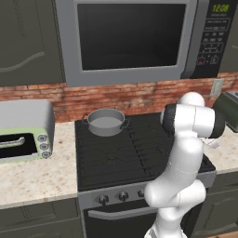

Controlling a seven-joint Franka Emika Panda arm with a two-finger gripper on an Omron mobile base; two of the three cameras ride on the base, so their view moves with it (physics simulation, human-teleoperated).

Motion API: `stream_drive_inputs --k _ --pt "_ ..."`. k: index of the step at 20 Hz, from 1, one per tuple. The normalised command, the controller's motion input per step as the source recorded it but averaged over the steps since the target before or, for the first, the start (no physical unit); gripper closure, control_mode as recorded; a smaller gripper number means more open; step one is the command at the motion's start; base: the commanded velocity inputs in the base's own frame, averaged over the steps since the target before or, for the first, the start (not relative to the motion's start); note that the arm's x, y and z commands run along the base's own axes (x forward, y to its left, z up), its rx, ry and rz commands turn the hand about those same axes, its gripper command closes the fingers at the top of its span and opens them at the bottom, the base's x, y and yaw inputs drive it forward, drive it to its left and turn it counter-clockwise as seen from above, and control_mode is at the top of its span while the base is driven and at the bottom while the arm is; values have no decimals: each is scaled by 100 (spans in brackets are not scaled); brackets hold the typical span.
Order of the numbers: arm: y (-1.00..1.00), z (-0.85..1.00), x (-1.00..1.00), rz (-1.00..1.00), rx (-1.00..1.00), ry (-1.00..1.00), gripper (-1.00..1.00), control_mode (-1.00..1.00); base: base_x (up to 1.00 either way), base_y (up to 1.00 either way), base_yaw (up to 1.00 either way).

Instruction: Turn on the burner for the pot on the stove. Wait thirty seconds for the pot to heat up. Then add the squash to the pot.

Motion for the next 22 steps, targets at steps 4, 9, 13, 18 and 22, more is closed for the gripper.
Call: stream_drive_inputs --k 4,9,13,18,22 --pt "-12 -19 22 0 0 0 -100 -100 0 0 0" --pt "-16 -24 21 0 0 0 -100 -100 0 0 0" --pt "-14 -38 31 0 0 5 -100 -100 0 0 0" --pt "-13 -26 24 0 0 1 -100 -100 0 0 0" --pt "-17 -19 24 0 0 0 -100 -100 0 0 0"
